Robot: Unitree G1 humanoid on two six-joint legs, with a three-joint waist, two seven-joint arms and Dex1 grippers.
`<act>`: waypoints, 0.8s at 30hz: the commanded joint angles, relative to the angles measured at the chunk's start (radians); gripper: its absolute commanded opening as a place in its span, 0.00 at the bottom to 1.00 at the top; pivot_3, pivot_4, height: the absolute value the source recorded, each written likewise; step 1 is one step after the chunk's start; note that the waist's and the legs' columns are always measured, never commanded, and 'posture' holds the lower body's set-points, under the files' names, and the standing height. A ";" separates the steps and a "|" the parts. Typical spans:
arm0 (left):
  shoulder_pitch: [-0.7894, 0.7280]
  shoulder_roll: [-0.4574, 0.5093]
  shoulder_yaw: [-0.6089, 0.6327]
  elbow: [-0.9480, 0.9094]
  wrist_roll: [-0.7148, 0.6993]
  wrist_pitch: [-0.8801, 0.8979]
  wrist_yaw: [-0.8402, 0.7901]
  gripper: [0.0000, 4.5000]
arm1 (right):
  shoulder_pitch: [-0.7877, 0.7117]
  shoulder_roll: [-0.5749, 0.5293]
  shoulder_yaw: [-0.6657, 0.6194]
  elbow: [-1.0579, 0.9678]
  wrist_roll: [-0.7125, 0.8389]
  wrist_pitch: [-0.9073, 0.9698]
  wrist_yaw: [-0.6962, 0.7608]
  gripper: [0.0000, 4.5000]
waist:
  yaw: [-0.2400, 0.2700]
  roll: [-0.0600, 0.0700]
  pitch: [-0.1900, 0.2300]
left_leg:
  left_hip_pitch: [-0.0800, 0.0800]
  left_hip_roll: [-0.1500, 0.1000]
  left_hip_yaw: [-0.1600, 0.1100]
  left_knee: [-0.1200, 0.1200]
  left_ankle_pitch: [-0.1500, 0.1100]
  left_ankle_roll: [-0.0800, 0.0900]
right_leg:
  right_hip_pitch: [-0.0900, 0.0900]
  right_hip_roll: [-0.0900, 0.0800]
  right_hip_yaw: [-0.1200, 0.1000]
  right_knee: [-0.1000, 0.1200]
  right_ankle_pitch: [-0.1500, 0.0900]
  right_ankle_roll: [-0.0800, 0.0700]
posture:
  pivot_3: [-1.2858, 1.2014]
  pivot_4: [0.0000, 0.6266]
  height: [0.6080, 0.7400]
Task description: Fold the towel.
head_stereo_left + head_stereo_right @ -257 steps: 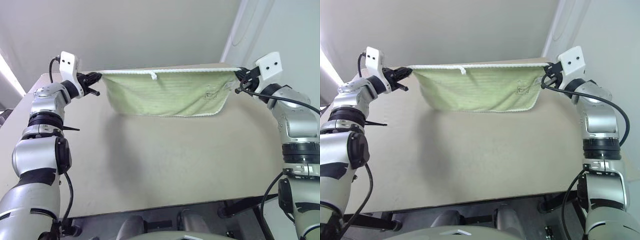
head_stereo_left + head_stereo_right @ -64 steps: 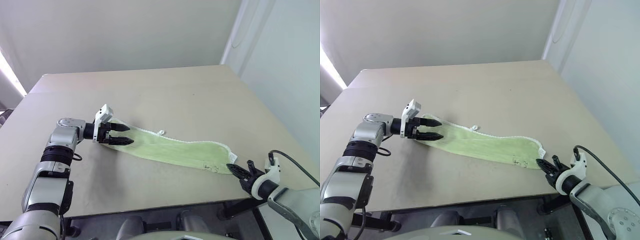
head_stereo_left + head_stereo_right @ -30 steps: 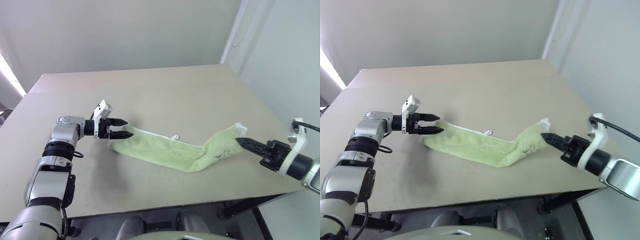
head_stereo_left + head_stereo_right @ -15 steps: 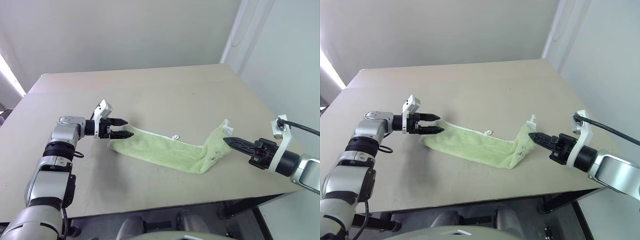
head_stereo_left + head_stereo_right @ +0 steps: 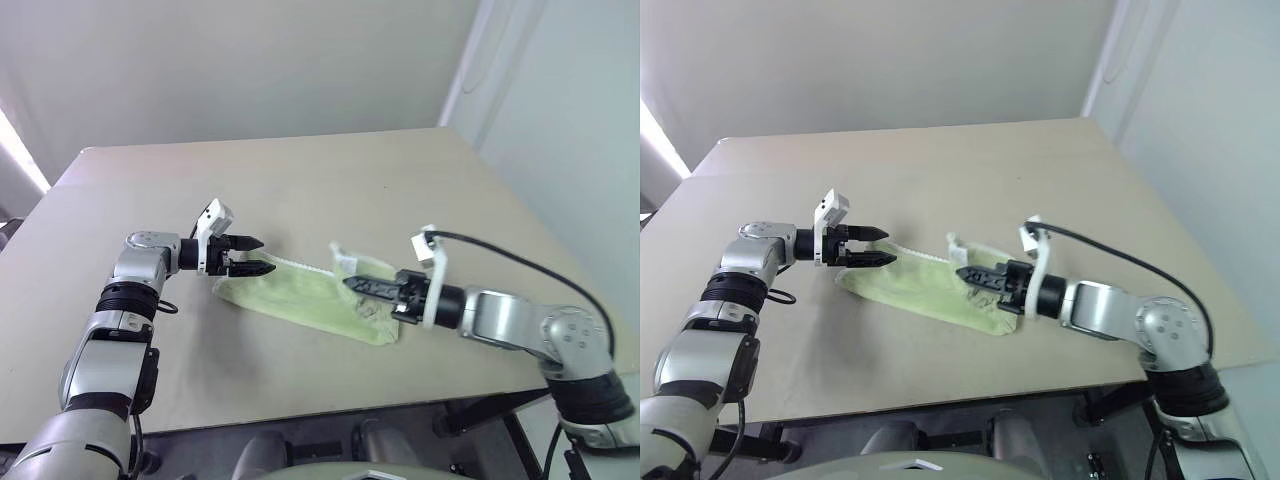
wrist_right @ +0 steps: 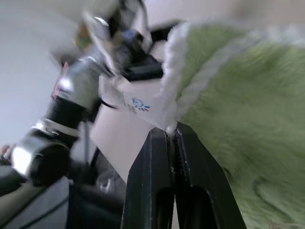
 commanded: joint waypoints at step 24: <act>-0.006 0.016 0.023 -0.039 -0.011 0.009 0.005 1.00 | -0.115 0.160 0.033 0.081 -0.426 0.176 0.177 0.01 | -0.008 0.000 0.000 | 0.001 -0.001 0.002 0.000 -0.001 0.001 | 0.000 -0.001 0.001 0.001 -0.001 0.002 | 0.52 0.00 1.00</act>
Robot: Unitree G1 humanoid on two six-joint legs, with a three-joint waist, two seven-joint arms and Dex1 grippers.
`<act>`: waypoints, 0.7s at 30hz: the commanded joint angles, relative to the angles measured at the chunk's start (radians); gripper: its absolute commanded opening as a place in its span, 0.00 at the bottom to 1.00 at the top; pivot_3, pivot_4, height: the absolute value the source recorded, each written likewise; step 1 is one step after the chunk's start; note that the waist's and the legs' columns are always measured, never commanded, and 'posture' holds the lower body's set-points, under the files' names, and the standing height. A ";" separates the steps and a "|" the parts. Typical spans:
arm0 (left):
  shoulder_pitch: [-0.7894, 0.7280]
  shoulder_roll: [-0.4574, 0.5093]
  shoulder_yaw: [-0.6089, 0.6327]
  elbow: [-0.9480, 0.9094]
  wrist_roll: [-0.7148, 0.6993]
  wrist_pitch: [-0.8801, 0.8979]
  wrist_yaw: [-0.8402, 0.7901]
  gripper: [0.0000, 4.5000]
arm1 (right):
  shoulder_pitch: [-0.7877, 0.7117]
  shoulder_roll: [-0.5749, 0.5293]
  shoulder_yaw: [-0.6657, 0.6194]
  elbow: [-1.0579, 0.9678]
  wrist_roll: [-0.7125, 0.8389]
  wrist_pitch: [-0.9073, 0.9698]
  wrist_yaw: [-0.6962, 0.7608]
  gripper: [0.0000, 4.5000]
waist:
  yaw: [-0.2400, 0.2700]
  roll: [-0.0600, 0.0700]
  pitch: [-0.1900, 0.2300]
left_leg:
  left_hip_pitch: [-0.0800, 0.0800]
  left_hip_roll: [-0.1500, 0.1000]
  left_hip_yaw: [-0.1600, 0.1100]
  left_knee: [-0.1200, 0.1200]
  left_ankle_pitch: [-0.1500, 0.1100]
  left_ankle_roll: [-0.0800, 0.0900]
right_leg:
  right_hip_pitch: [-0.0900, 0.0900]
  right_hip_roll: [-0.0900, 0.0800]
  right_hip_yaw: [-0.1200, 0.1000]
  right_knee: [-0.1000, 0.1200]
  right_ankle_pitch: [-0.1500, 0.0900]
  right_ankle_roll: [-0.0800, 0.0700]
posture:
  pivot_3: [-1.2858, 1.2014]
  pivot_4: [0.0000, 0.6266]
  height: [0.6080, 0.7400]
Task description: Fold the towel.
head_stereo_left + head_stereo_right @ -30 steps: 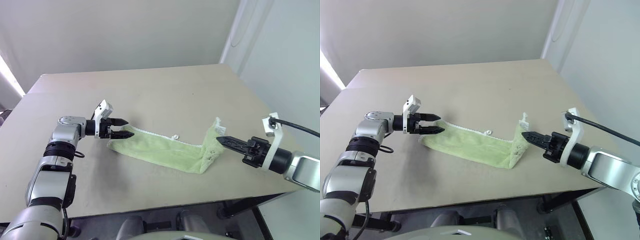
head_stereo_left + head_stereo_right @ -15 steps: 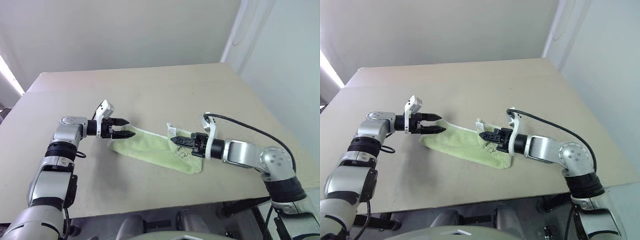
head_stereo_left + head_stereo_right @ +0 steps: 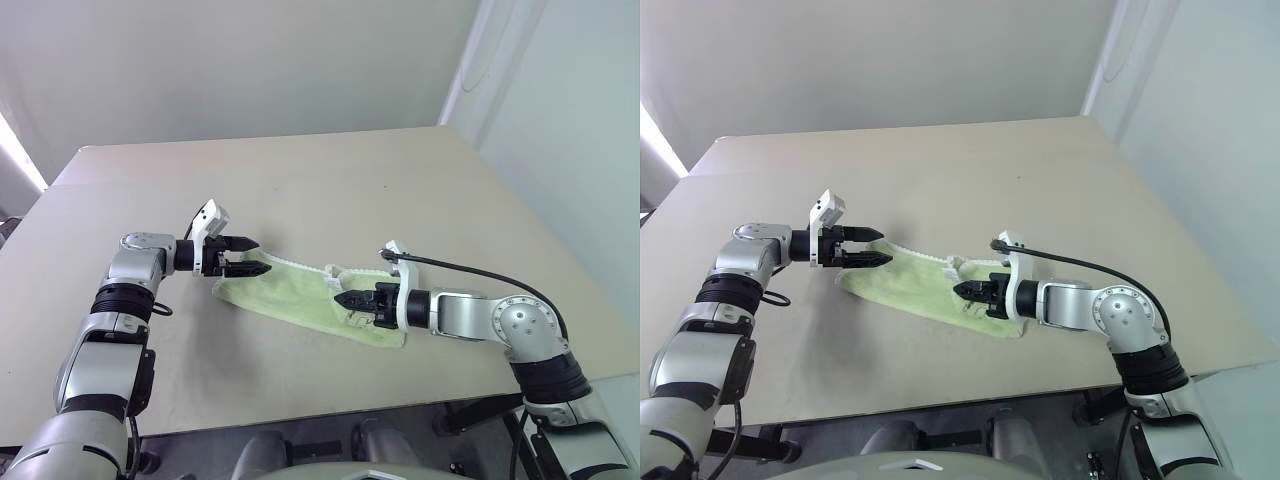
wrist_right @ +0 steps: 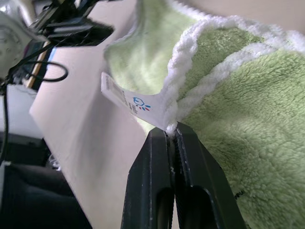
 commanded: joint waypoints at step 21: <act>0.016 0.027 0.035 -0.068 -0.017 0.028 0.014 1.00 | -0.031 0.057 -0.124 -0.193 -0.283 -0.088 0.230 1.00 | 0.000 0.000 0.000 | 0.000 0.000 0.000 0.000 0.000 0.000 | 0.000 0.000 0.000 0.001 0.001 0.003 | 0.52 0.00 1.00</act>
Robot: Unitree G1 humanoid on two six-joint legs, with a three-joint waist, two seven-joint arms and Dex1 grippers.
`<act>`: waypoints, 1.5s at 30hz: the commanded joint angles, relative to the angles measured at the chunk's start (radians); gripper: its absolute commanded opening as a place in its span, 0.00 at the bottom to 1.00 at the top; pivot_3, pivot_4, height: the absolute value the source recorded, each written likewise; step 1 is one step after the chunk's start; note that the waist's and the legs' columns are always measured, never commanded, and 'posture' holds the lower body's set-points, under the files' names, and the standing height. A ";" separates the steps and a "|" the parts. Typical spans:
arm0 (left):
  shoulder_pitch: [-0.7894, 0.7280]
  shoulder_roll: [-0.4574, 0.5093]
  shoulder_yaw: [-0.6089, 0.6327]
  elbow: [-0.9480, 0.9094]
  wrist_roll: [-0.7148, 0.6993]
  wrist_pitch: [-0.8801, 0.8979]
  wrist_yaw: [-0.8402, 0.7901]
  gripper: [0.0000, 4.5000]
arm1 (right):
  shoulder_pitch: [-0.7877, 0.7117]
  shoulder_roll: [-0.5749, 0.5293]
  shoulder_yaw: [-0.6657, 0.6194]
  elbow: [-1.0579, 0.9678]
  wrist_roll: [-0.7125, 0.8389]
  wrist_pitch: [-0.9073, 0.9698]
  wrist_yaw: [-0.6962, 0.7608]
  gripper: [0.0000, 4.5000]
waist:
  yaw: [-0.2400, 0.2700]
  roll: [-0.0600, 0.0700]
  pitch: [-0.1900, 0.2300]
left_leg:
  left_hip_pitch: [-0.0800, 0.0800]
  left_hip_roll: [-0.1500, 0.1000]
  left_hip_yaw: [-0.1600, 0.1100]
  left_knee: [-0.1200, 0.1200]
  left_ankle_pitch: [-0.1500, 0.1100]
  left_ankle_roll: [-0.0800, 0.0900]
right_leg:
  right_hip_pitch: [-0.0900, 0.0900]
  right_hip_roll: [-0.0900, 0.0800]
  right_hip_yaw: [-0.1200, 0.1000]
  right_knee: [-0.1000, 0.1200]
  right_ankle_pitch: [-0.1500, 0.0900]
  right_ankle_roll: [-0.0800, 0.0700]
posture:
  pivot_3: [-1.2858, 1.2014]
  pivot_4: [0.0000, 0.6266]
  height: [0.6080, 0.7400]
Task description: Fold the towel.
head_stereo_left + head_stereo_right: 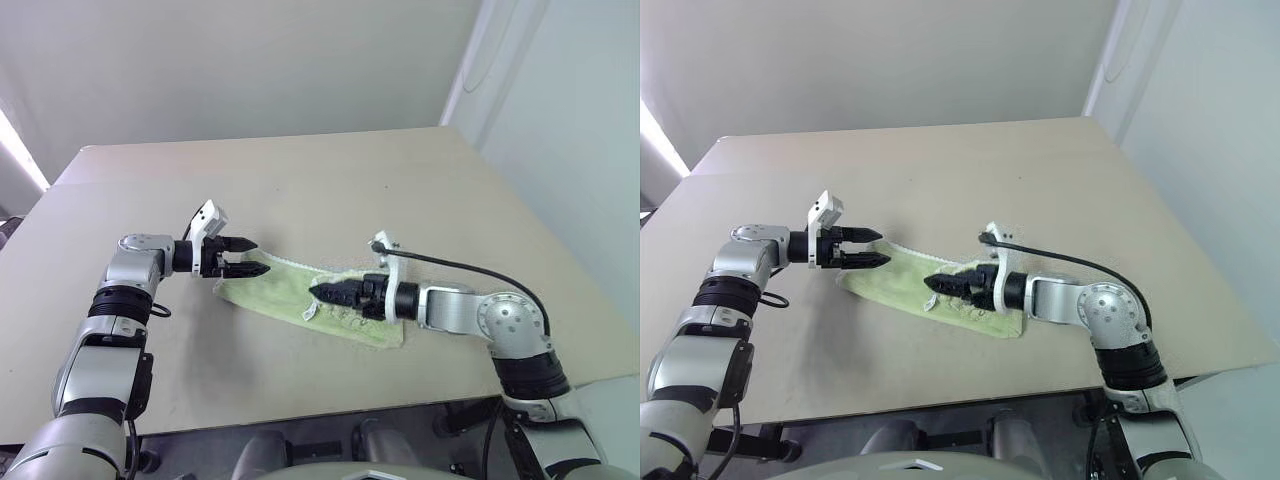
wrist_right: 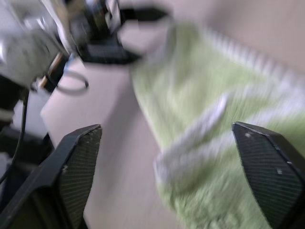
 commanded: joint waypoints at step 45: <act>0.001 0.163 -0.052 -0.005 -0.015 0.643 0.015 1.00 | 0.129 0.047 0.156 -0.037 -0.933 -0.362 0.368 1.00 | -0.009 -0.001 -0.001 | 0.002 0.000 -0.001 0.001 0.000 0.000 | 0.001 0.001 0.000 0.003 -0.002 -0.003 | 0.52 0.00 1.00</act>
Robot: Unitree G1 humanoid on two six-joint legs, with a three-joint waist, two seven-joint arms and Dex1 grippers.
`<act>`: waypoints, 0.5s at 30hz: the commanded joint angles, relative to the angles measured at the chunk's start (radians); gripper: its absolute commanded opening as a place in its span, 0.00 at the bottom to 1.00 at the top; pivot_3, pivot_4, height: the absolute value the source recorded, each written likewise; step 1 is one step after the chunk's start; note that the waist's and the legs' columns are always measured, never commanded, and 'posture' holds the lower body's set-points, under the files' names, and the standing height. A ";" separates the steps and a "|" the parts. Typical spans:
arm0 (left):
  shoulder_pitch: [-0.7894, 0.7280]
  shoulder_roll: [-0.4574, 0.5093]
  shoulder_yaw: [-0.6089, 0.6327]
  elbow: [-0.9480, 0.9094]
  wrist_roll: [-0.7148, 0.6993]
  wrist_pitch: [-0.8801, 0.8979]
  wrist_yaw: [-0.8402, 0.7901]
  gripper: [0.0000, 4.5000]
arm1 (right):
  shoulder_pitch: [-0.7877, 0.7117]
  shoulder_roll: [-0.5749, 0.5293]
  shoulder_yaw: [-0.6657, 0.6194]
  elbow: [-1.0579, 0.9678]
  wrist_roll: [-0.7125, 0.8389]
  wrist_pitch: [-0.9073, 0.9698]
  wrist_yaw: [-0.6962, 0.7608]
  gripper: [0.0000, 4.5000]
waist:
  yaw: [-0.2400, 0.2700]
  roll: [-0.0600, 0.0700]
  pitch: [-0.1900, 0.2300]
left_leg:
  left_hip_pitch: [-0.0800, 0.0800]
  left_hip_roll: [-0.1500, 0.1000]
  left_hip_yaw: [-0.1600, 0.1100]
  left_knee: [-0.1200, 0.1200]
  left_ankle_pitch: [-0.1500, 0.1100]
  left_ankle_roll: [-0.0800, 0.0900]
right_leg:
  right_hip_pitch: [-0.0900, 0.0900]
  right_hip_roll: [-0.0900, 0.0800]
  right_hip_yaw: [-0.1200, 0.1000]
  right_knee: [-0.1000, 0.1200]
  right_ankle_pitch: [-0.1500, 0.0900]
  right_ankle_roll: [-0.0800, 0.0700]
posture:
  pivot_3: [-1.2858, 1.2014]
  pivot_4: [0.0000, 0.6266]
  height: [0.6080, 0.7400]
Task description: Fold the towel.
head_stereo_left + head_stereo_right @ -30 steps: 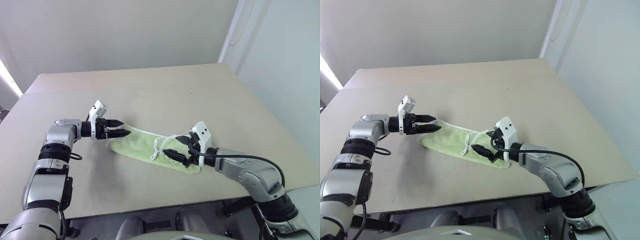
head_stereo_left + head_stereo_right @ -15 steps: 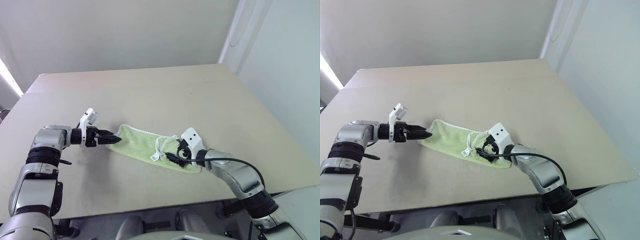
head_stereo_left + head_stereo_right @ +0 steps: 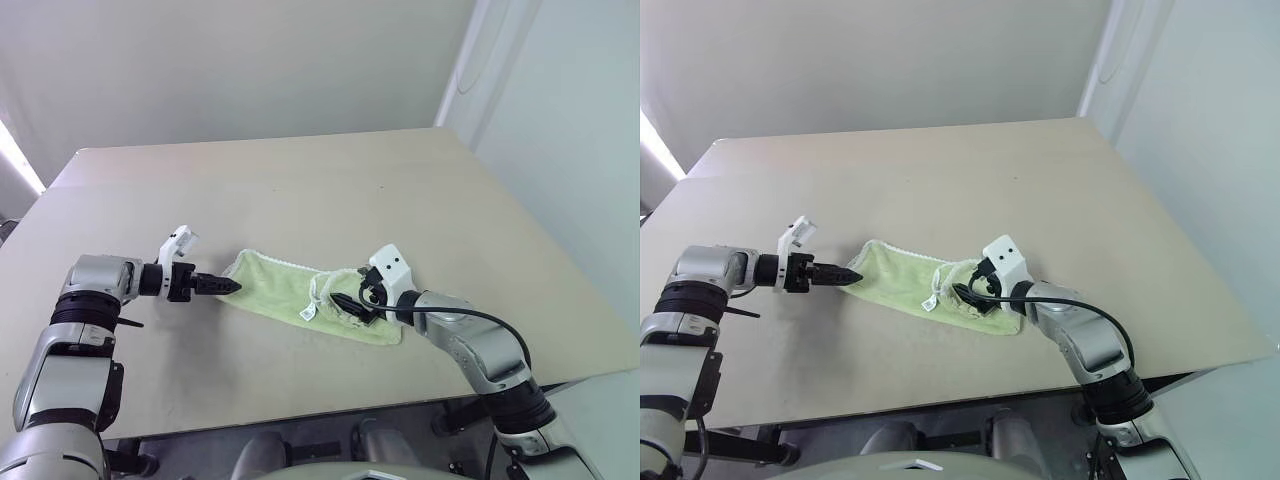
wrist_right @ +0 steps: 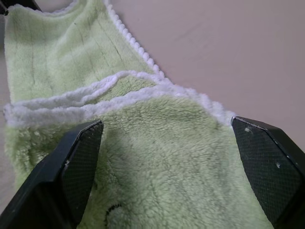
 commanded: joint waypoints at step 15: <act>-0.029 -0.003 -0.025 0.020 -0.020 0.119 -0.045 0.79 | -0.018 0.027 -0.045 -0.039 -0.017 0.014 -0.008 1.00 | -0.010 0.000 0.000 | 0.000 0.000 0.000 0.000 0.000 0.000 | 0.000 0.000 0.000 0.000 0.000 0.000 | 0.52 0.00 1.00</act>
